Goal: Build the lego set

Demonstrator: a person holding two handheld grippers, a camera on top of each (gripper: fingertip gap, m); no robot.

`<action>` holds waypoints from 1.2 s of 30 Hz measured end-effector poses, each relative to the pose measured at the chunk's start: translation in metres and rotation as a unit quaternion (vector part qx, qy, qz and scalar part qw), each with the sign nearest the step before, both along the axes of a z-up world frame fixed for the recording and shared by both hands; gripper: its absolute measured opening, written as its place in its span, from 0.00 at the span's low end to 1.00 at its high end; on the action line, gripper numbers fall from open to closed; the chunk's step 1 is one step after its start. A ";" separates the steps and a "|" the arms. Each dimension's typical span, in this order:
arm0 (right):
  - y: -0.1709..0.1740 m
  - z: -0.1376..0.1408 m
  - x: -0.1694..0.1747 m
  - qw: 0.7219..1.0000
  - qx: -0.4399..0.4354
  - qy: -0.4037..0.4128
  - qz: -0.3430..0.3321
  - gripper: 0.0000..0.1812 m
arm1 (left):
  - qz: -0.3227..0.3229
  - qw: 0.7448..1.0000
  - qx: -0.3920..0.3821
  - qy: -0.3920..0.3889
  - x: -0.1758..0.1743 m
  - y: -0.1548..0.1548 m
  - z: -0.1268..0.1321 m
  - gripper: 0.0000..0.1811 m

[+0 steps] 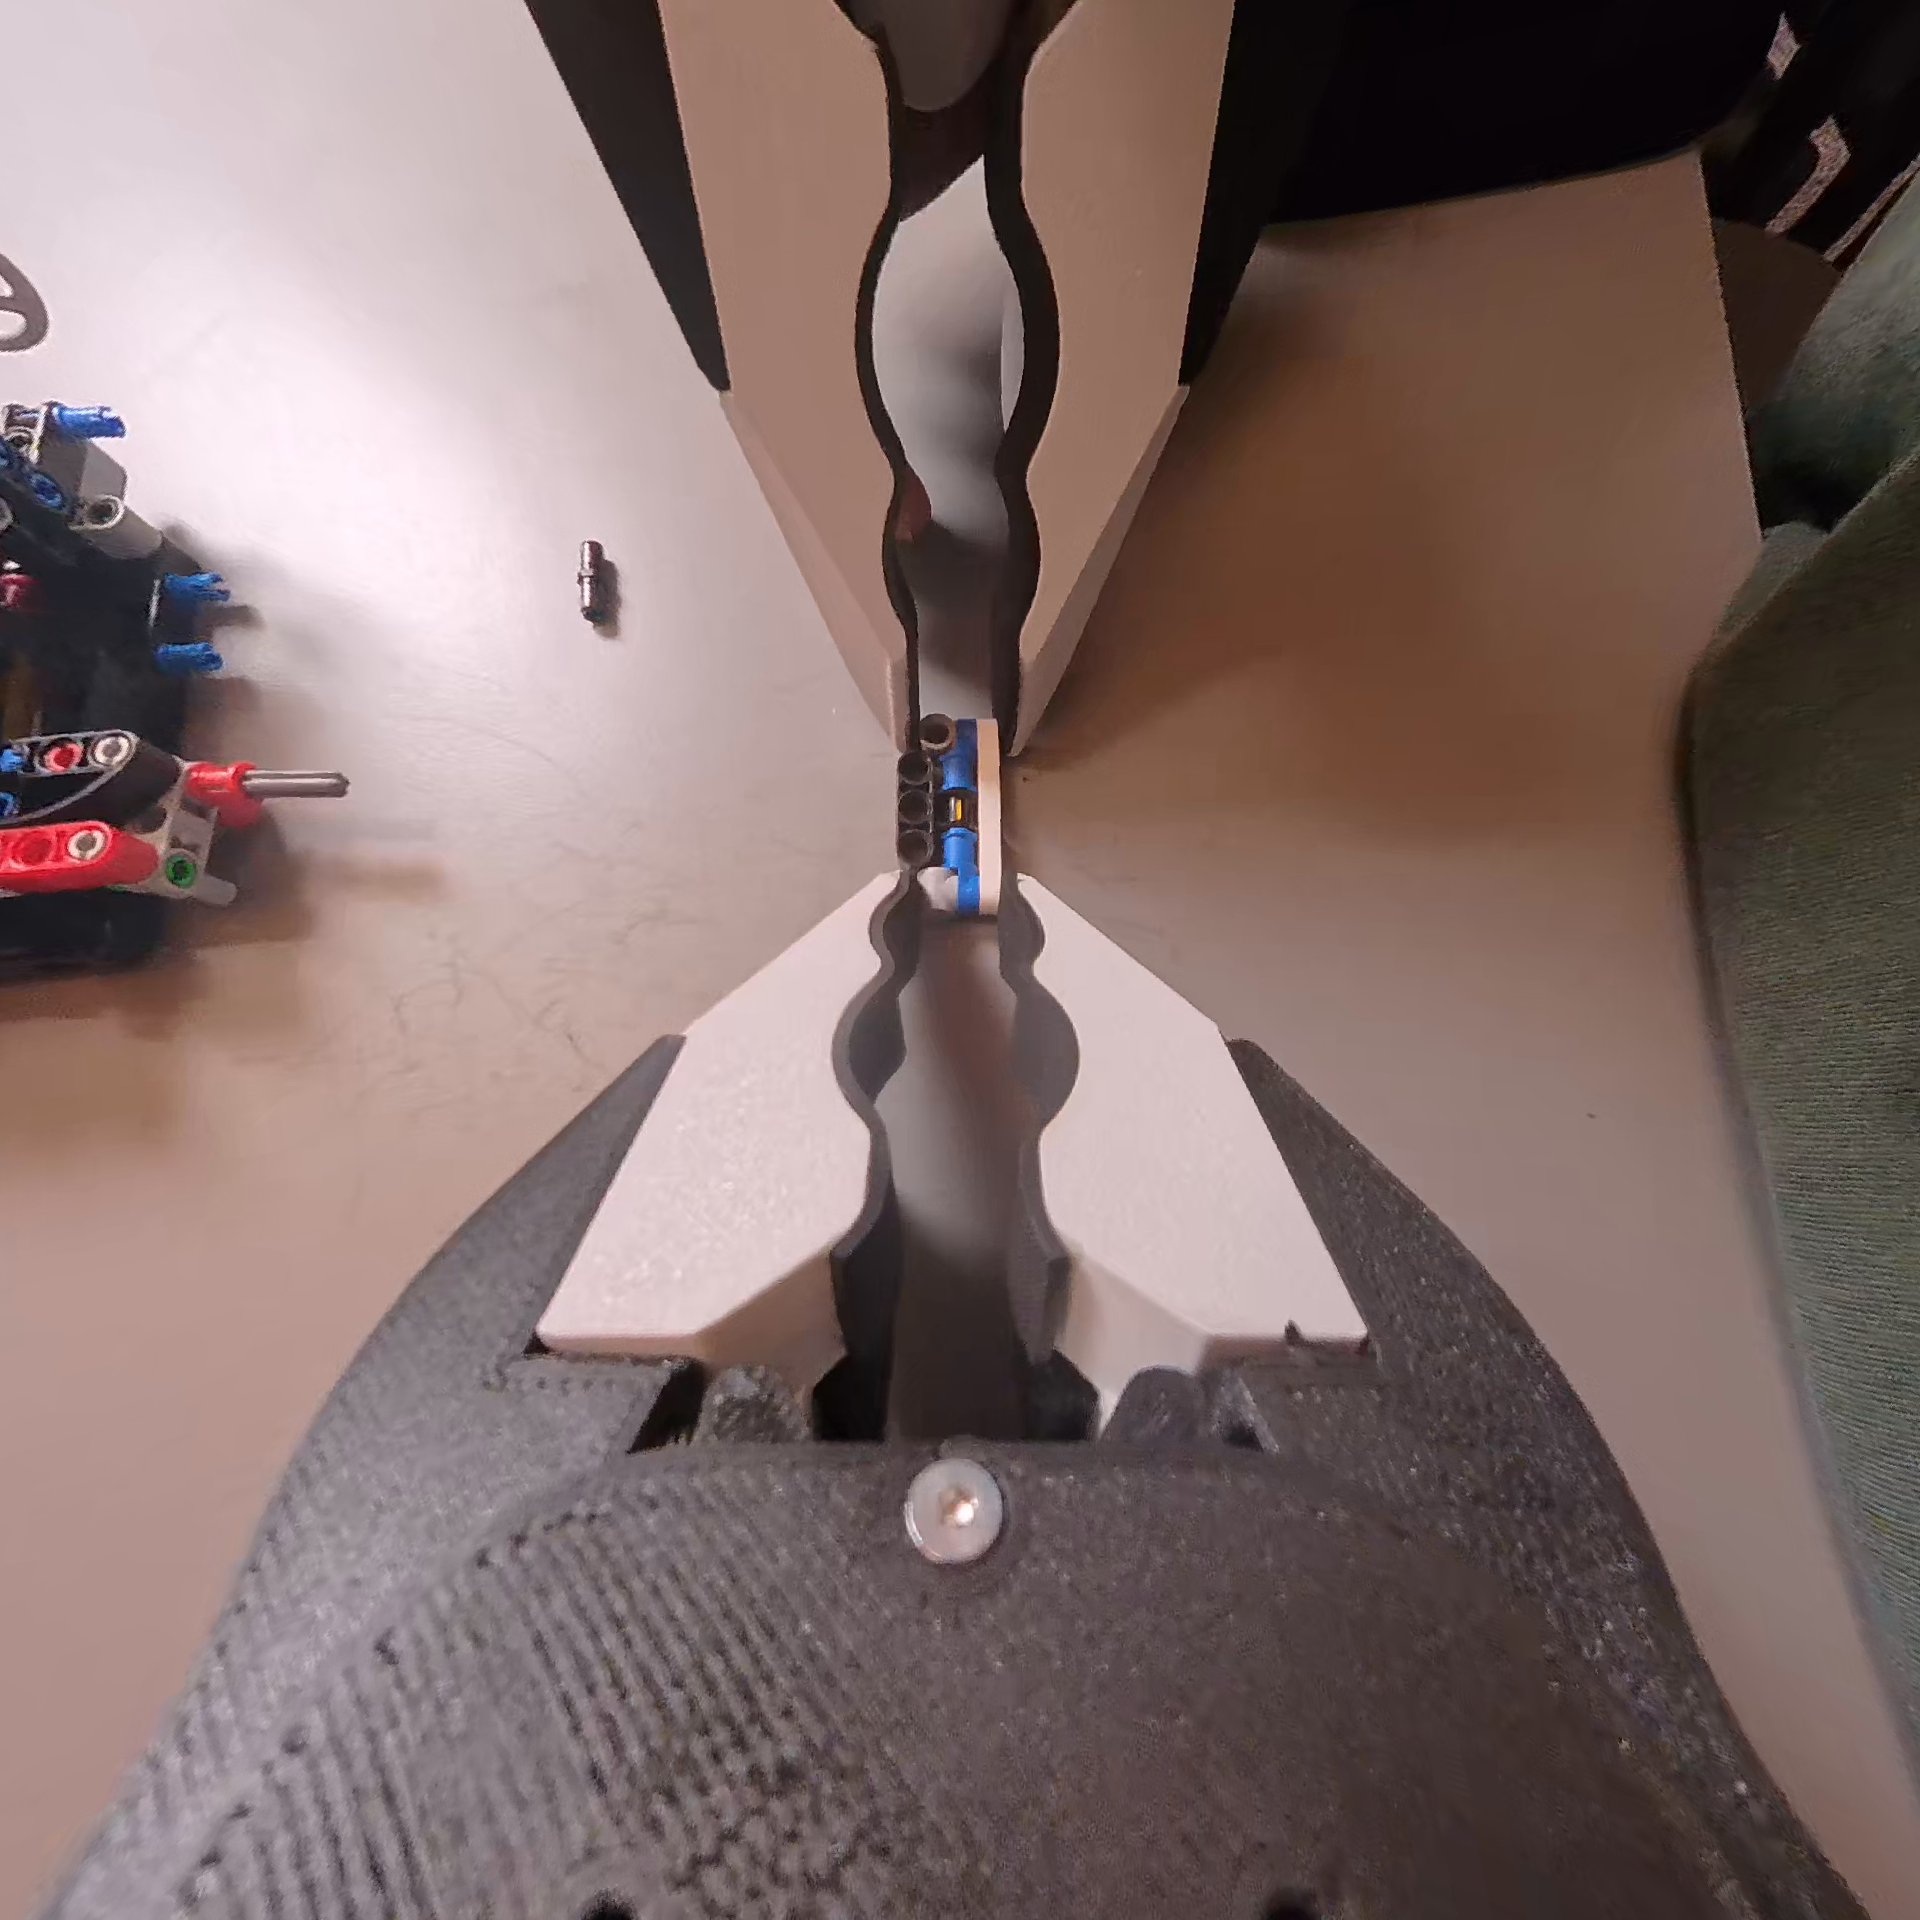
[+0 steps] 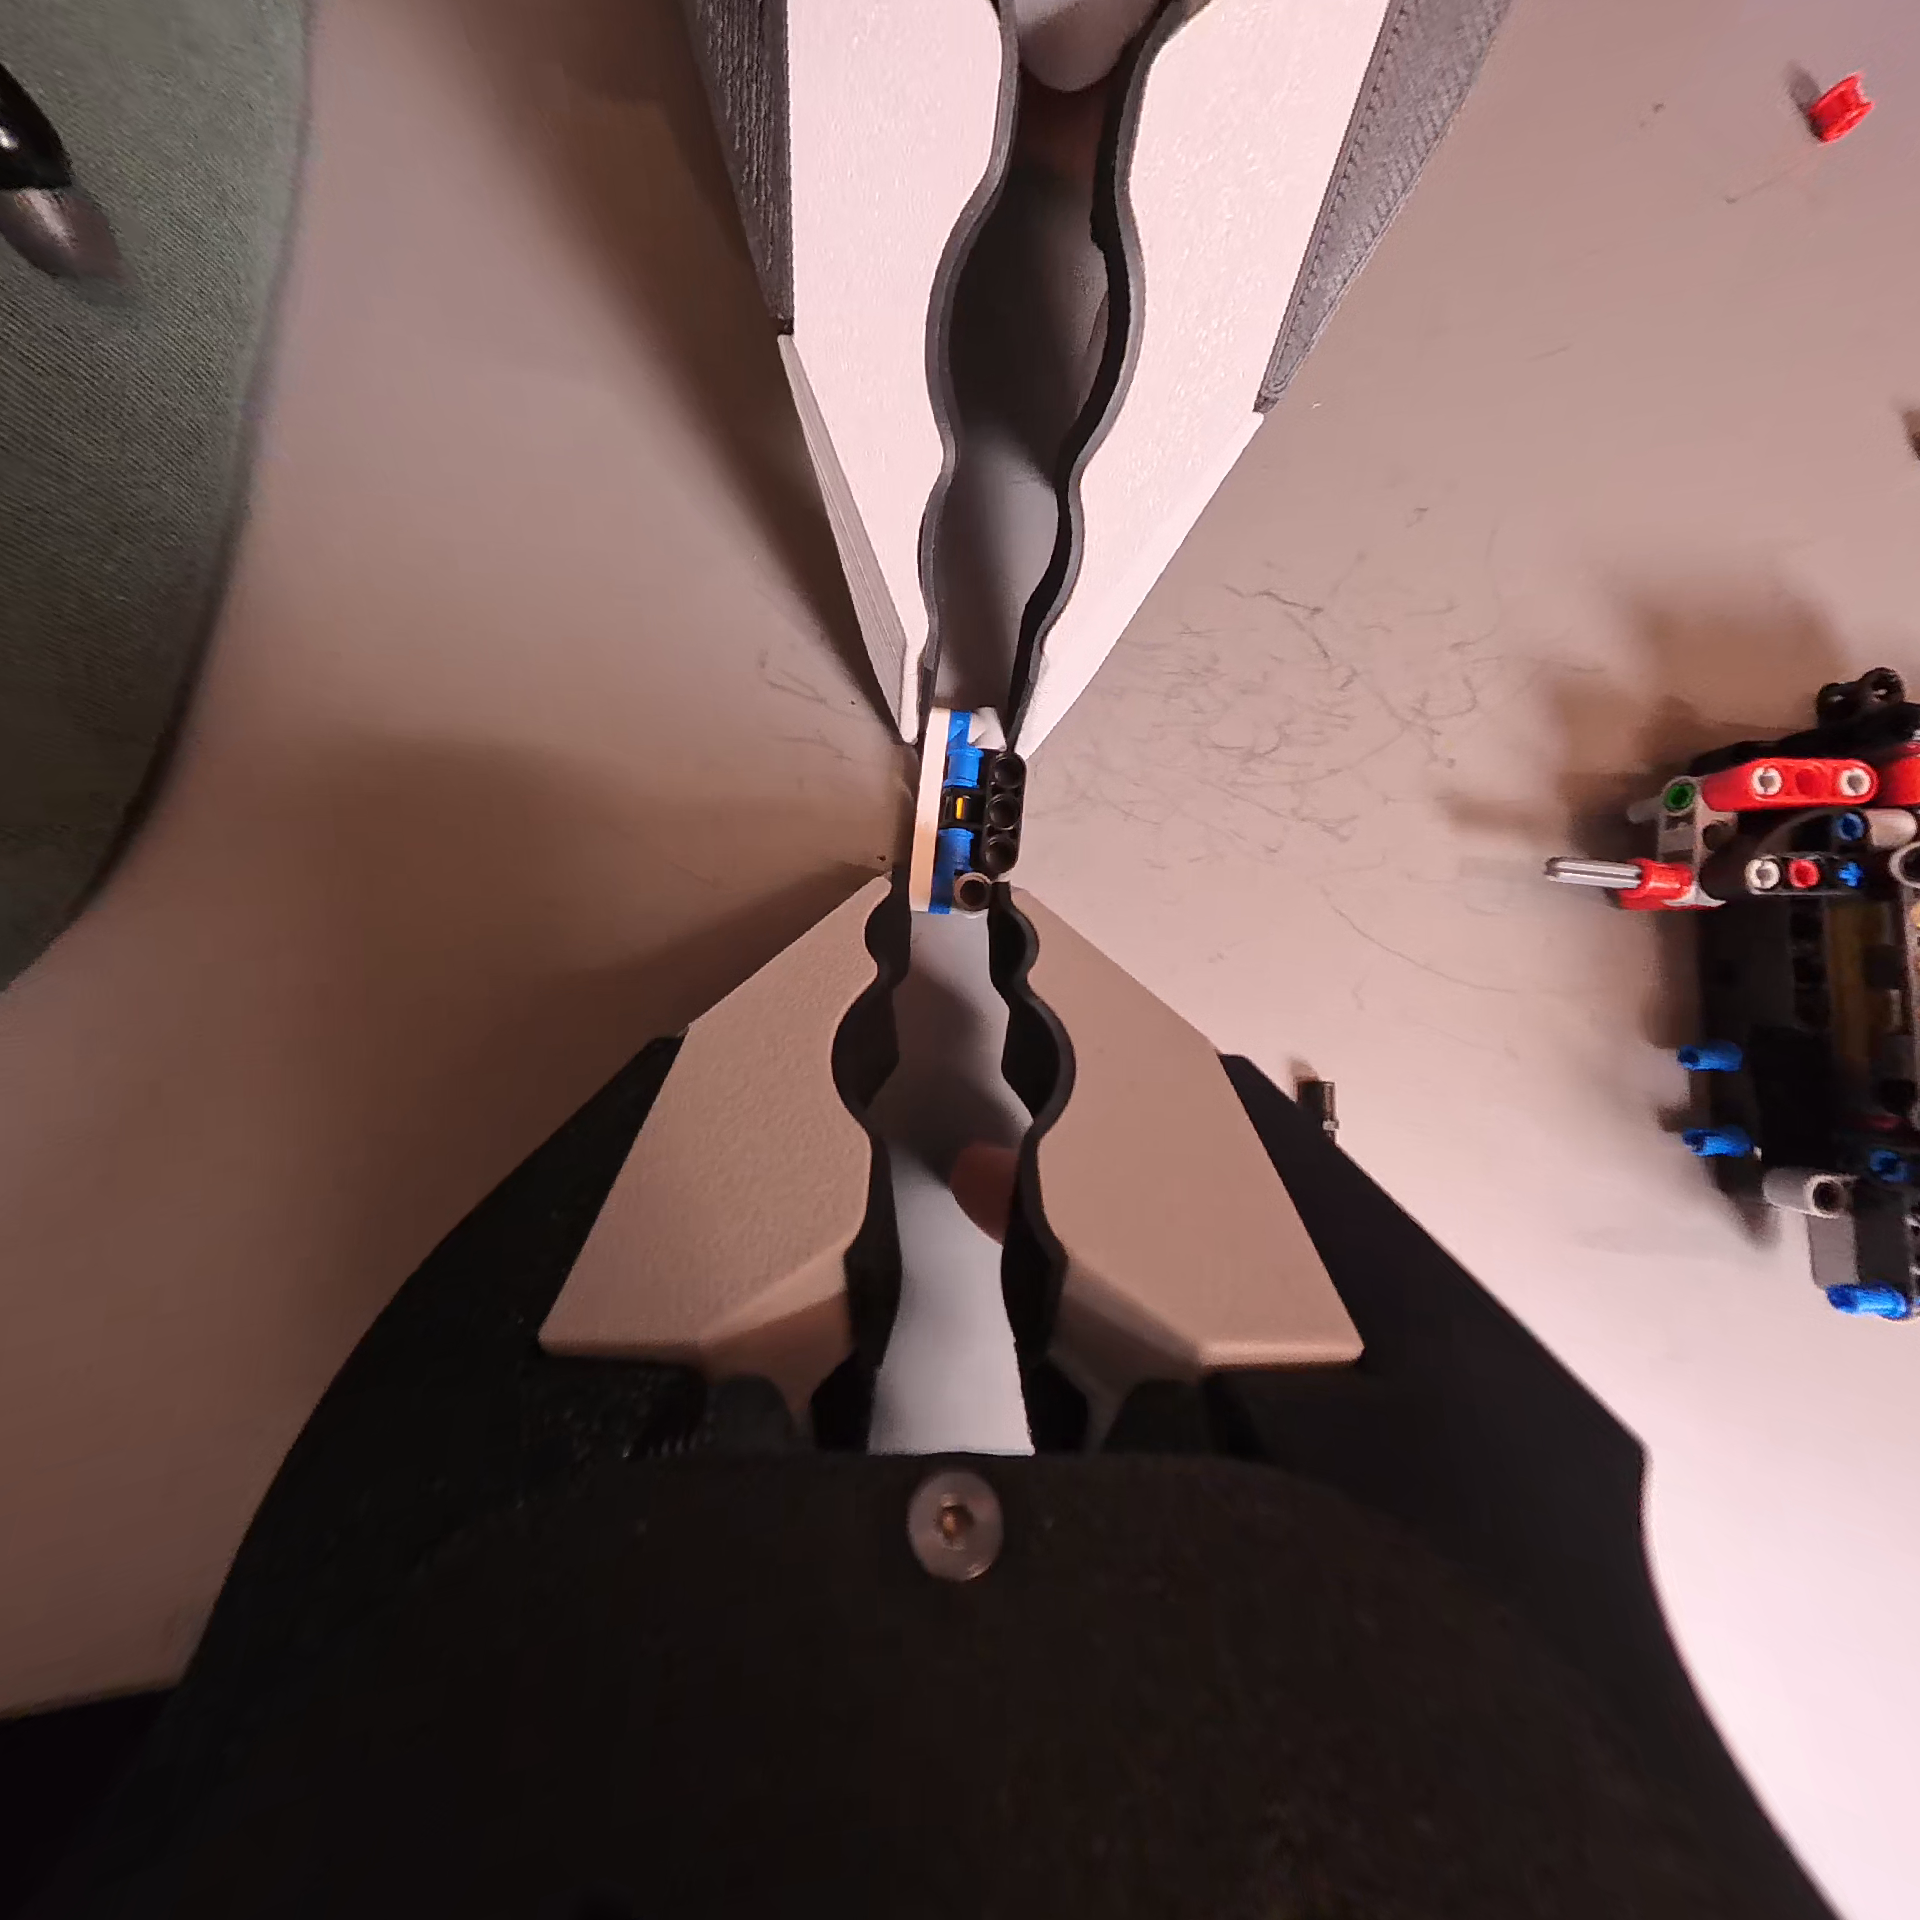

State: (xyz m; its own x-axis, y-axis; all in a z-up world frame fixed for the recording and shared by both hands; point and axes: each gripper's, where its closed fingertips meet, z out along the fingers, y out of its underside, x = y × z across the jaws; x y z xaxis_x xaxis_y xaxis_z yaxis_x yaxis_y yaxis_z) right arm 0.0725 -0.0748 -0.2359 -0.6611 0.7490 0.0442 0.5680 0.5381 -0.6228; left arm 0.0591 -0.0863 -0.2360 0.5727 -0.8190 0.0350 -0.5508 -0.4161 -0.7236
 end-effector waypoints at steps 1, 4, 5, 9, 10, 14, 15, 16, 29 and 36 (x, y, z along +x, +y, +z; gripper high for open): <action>0.000 0.000 0.000 1.000 -0.004 -0.004 -0.002 0.08 | -0.003 1.000 0.000 -0.002 0.001 0.000 0.000 0.08; 0.002 0.000 -0.001 1.000 -0.007 0.004 -0.007 0.08 | -0.002 1.000 0.009 -0.003 -0.001 0.002 0.000 0.08; 0.002 0.001 -0.001 1.000 -0.009 0.007 -0.007 0.08 | -0.001 1.000 0.009 -0.004 -0.001 0.002 0.001 0.08; 0.001 0.002 -0.001 1.000 0.002 0.018 -0.006 0.10 | 0.006 1.000 0.018 -0.004 -0.003 0.003 0.004 0.09; 0.001 0.002 -0.001 1.000 0.007 0.018 -0.007 0.11 | 0.008 1.000 0.019 -0.005 -0.004 0.004 0.005 0.09; 0.003 0.002 0.000 1.000 0.018 0.019 -0.010 0.13 | 0.009 1.000 0.018 -0.006 -0.006 0.003 0.006 0.09; 0.004 0.002 0.000 1.000 0.021 0.020 -0.012 0.13 | 0.008 1.000 0.018 -0.005 -0.005 0.002 0.006 0.09; 0.005 0.002 -0.001 0.999 0.025 0.021 -0.014 0.13 | 0.007 1.000 0.017 -0.005 -0.005 0.002 0.005 0.09; 0.004 0.003 0.001 0.999 0.021 0.024 -0.012 0.09 | 0.009 1.000 0.020 -0.015 -0.005 0.004 0.006 0.12; 0.005 0.001 -0.001 0.999 0.026 0.023 -0.015 0.08 | 0.011 1.000 0.020 -0.015 0.001 0.007 0.001 0.17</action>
State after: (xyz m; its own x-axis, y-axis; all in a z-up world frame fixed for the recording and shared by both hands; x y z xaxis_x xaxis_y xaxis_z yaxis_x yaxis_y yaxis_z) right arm 0.0719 -0.0699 -0.2348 -0.6344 0.7647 0.1130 0.5561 0.5531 -0.6203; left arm 0.0599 -0.0788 -0.2353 0.5900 -0.8071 0.0200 -0.5199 -0.3987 -0.7555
